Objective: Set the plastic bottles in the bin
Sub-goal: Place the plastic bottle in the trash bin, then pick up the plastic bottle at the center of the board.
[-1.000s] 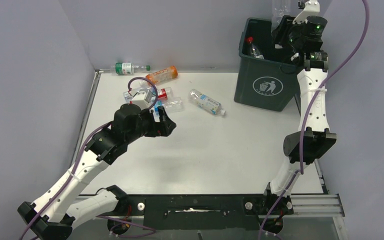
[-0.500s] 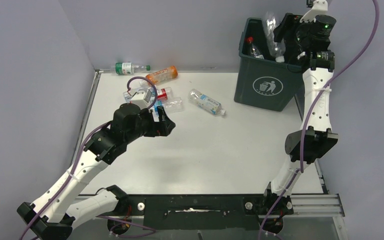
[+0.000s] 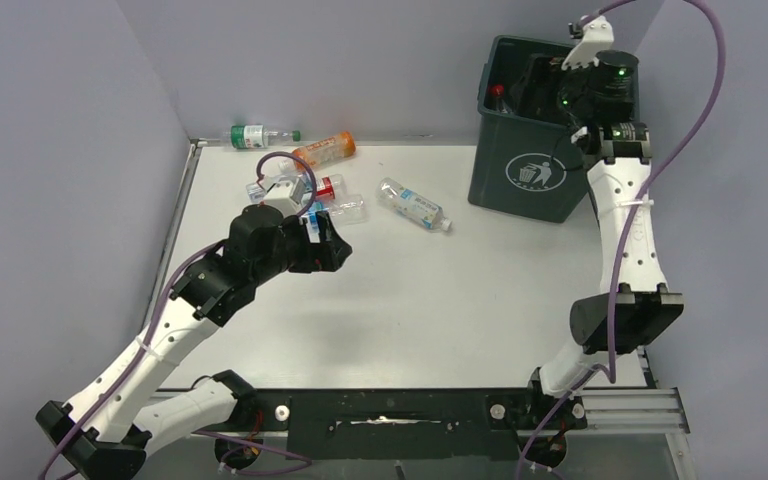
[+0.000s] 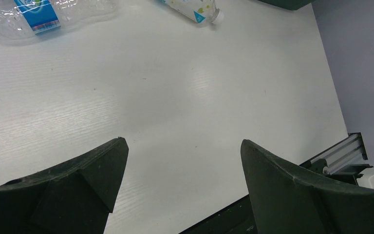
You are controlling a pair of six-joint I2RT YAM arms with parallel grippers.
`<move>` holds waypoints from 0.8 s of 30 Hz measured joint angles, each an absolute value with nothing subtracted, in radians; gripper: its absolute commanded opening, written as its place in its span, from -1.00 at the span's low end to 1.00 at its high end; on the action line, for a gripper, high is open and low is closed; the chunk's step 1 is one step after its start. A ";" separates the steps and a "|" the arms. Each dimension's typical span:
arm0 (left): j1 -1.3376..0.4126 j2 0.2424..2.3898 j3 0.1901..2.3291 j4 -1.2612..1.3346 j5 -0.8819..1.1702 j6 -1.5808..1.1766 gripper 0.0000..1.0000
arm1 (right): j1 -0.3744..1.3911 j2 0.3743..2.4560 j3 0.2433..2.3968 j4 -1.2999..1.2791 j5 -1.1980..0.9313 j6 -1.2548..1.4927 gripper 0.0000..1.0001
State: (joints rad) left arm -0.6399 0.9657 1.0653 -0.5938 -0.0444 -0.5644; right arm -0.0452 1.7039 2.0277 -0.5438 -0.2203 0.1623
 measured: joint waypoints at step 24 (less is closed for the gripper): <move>-0.640 1.009 1.085 -0.597 -0.052 -0.566 0.83 | 0.385 1.501 1.340 -0.506 -0.119 0.102 0.67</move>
State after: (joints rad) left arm -0.6399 1.0092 1.0851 -0.5972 -0.0517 -0.5659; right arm 0.3851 1.5009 1.3399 -0.5064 -0.1192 0.1020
